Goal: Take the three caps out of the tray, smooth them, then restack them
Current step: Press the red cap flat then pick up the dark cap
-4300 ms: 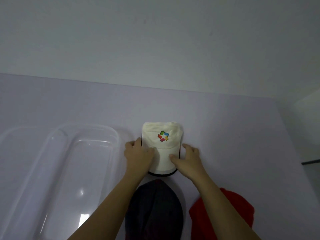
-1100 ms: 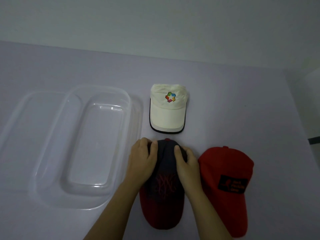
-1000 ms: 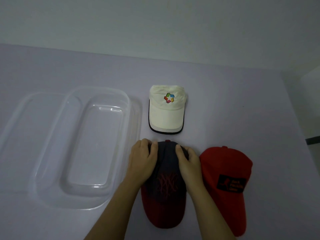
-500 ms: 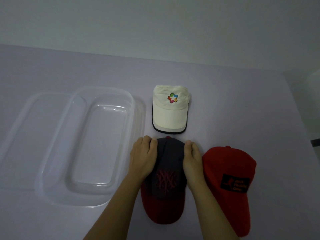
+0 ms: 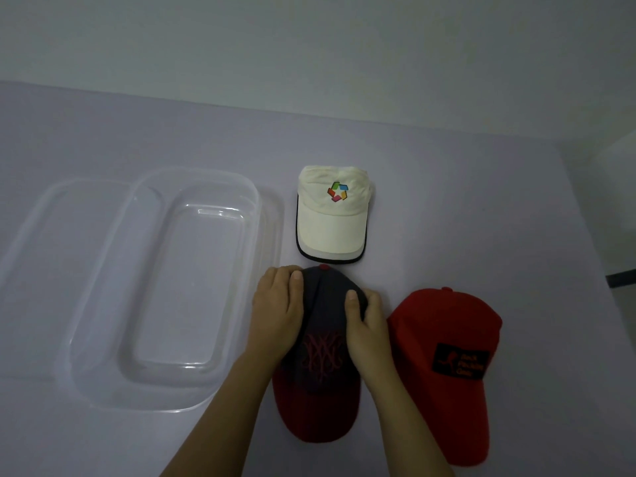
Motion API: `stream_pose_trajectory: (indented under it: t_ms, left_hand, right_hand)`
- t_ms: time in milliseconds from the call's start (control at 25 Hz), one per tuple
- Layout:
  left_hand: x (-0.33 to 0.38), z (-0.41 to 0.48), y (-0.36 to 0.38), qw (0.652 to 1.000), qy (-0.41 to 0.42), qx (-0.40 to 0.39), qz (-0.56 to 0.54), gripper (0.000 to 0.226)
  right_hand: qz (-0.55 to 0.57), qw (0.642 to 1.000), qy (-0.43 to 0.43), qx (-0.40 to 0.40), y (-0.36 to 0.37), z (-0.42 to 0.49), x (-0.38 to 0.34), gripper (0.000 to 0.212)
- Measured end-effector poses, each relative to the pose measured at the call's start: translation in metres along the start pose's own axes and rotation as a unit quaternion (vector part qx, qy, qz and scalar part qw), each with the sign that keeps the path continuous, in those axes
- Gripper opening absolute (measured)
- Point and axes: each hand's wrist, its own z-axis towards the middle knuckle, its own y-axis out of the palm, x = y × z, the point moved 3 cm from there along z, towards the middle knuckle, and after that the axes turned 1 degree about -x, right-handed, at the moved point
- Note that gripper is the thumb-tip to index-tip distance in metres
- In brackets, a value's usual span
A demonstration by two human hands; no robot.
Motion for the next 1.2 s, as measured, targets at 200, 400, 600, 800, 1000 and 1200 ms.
stream_pose_trajectory:
  t_ms: [200,400,600,800,1000,1200]
  left_hand:
    - [0.032,-0.013,-0.006,0.995,0.090,0.039,0.024,0.050]
    - [0.067,-0.060,0.019,0.992,0.123,-0.012,-0.013,0.046]
    - [0.060,-0.124,0.085,0.967,0.188,-0.173,0.002,0.046]
    - [0.034,-0.169,0.141,0.933,0.215,-0.236,0.169,0.080]
    - [0.036,-0.173,0.163,0.958,0.146,-0.169,0.177,0.089]
    - [0.031,-0.168,0.168,0.961,0.150,-0.169,0.158,0.095]
  right_hand:
    - [-0.051,0.985,-0.161,0.022,-0.025,-0.029,-0.032,0.049]
    - [-0.036,0.946,-0.252,0.200,-0.108,-0.068,-0.008,0.034]
    - [-0.109,0.981,-0.104,0.121,-0.175,-0.083,0.097,0.068]
    - [-0.243,0.958,-0.152,-0.016,-0.171,-0.092,0.159,0.085]
    - [-0.324,0.925,-0.170,0.103,-0.159,-0.086,0.154,0.067]
    - [-0.288,0.938,-0.180,0.072,-0.154,-0.076,0.150,0.071]
